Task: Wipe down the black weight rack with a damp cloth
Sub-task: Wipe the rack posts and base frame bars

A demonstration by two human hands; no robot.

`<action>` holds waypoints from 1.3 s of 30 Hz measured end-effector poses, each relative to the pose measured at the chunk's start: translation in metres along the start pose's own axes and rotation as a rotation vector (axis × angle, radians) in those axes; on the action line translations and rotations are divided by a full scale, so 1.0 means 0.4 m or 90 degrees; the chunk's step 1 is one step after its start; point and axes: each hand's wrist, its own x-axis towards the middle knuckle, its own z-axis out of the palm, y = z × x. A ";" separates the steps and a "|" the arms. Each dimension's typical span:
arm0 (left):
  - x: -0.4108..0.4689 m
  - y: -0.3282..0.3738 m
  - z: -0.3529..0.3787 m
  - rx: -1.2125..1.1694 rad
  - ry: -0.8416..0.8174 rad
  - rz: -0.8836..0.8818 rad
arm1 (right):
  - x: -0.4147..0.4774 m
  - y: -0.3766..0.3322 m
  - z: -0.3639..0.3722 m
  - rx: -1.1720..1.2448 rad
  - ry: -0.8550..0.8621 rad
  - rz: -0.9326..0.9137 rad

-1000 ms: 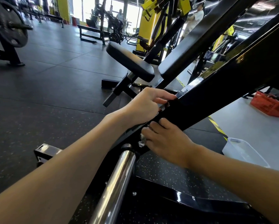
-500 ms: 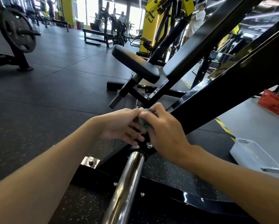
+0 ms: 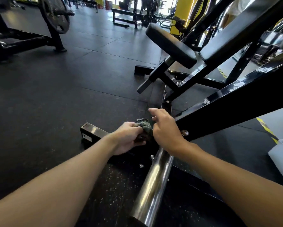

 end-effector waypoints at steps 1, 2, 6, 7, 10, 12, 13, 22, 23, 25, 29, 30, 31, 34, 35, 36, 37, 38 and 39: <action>0.001 -0.040 0.002 0.000 0.022 -0.013 | -0.003 0.011 0.016 -0.031 -0.012 0.005; 0.007 -0.076 0.006 -0.006 0.043 -0.022 | -0.006 0.019 0.025 -0.062 -0.015 0.002; 0.045 -0.161 0.021 -0.070 0.095 0.011 | 0.009 0.028 0.034 -0.160 -0.028 -0.023; 0.050 -0.175 0.029 -0.058 0.092 0.035 | 0.012 0.029 0.036 -0.173 -0.037 -0.024; 0.063 -0.214 0.068 0.027 0.154 0.096 | 0.016 0.031 0.039 -0.181 -0.036 -0.016; 0.068 -0.232 0.087 0.040 0.222 0.134 | 0.015 0.033 0.040 -0.189 -0.035 -0.015; 0.070 -0.239 0.090 0.025 0.238 0.141 | 0.014 0.033 0.040 -0.197 -0.038 -0.015; 0.080 -0.245 0.095 0.086 0.368 0.022 | 0.006 0.021 0.040 -0.215 -0.060 0.012; 0.085 -0.241 0.101 0.155 0.367 0.020 | 0.007 0.020 0.040 -0.216 -0.061 0.013; 0.099 -0.252 0.115 0.327 0.309 0.040 | 0.009 0.022 0.039 -0.217 -0.065 0.013; 0.118 -0.285 0.116 0.399 0.247 0.047 | 0.010 0.025 0.040 -0.231 -0.083 0.015; 0.124 -0.291 0.113 0.391 0.259 0.045 | 0.011 0.025 0.040 -0.232 -0.082 0.016; 0.129 -0.298 0.112 0.387 0.273 0.038 | 0.012 0.027 0.041 -0.234 -0.080 0.013; 0.139 -0.328 0.104 0.402 0.336 0.034 | 0.010 0.032 0.043 -0.242 -0.075 -0.001; 0.141 -0.334 0.100 0.386 0.357 0.026 | 0.011 0.033 0.043 -0.242 -0.075 -0.005; 0.141 -0.339 0.096 0.362 0.371 0.015 | 0.010 0.035 0.042 -0.240 -0.075 -0.005; 0.144 -0.344 0.089 0.340 0.387 -0.001 | 0.011 0.036 0.042 -0.234 -0.075 -0.006; 0.149 -0.347 0.080 0.324 0.405 -0.027 | 0.013 0.038 0.042 -0.226 -0.074 -0.008; 0.156 -0.355 0.068 0.317 0.420 -0.061 | 0.013 0.040 0.043 -0.214 -0.070 -0.011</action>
